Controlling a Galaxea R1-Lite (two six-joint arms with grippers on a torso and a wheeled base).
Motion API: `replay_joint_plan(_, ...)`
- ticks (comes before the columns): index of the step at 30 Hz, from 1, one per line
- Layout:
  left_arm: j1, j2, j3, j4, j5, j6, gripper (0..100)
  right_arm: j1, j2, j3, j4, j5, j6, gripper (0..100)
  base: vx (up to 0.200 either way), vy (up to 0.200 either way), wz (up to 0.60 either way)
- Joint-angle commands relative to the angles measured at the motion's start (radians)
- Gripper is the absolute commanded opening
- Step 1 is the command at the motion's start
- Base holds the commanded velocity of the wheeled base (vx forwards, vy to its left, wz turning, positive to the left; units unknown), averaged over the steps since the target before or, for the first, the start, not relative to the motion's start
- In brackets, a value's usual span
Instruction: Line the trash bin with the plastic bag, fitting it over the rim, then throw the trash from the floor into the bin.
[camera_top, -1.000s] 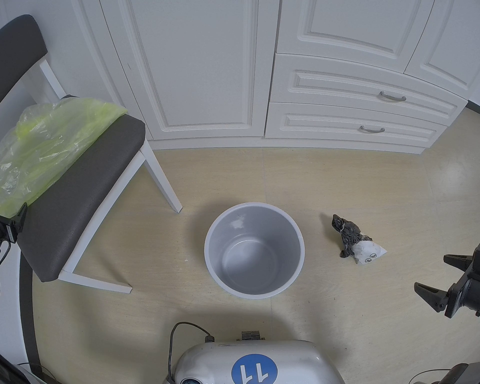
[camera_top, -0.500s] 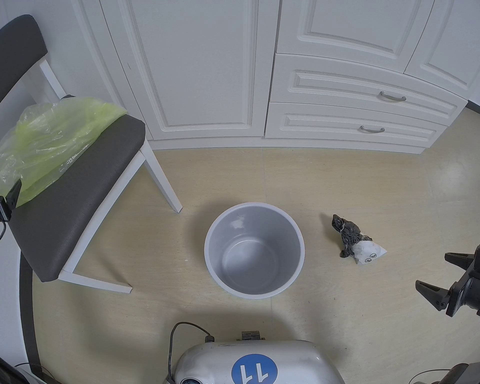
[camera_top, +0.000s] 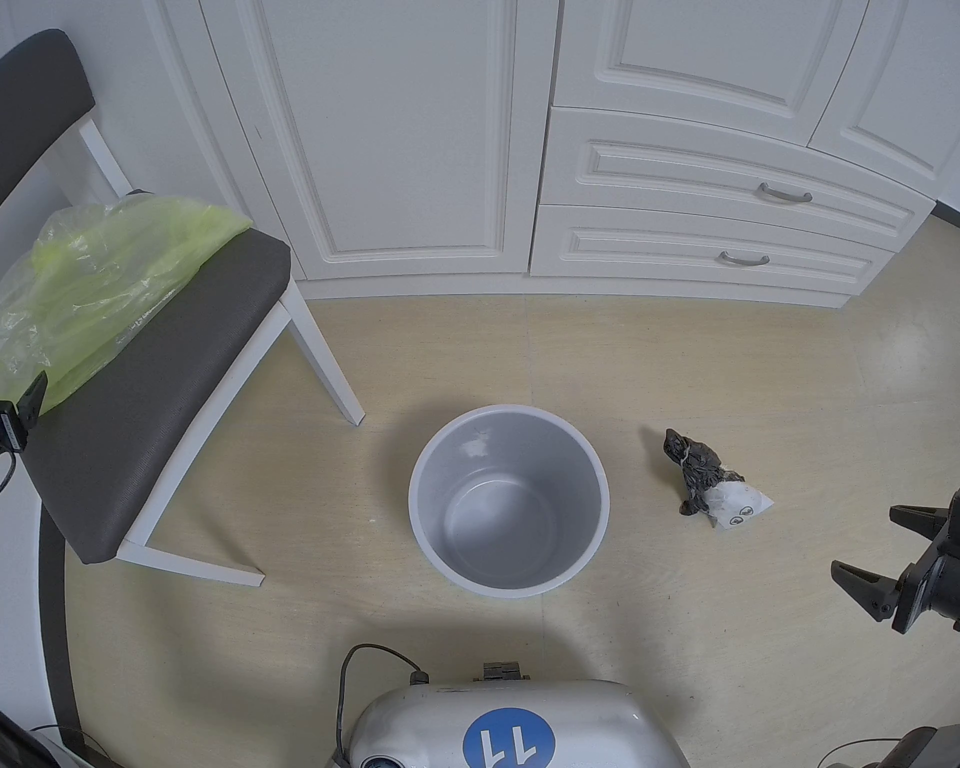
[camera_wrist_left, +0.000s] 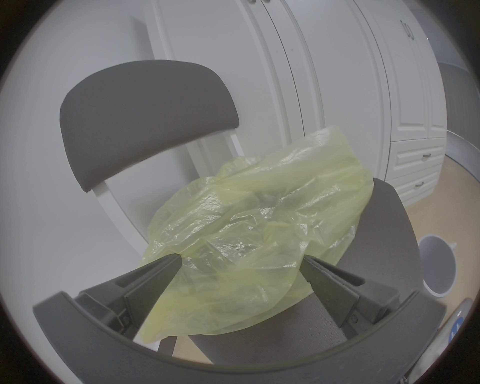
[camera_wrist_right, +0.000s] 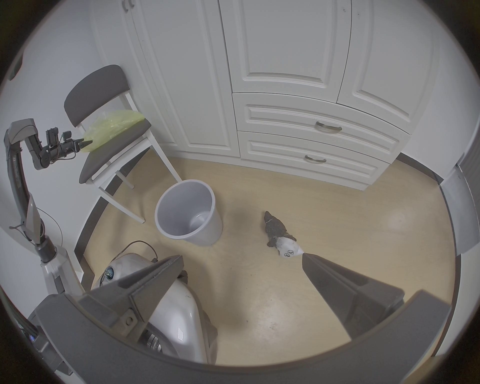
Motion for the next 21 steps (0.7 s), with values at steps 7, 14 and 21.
replay_joint_plan(7,-0.002,-0.026,0.046,-0.013,-0.005,0.024,100,0.001,0.002,0.000,-0.001,0.001,-0.001,100,0.000,0.000,0.00)
replay_joint_plan(14,-0.002,-0.046,0.130,-0.076,-0.106,0.125,100,0.001,-0.010,-0.003,-0.001,0.000,-0.001,100,0.000,0.000,0.00)
replay_joint_plan(21,-0.056,-0.030,0.050,-0.125,-0.112,0.229,100,0.001,-0.046,-0.020,0.001,0.000,-0.001,100,0.000,0.000,0.00)
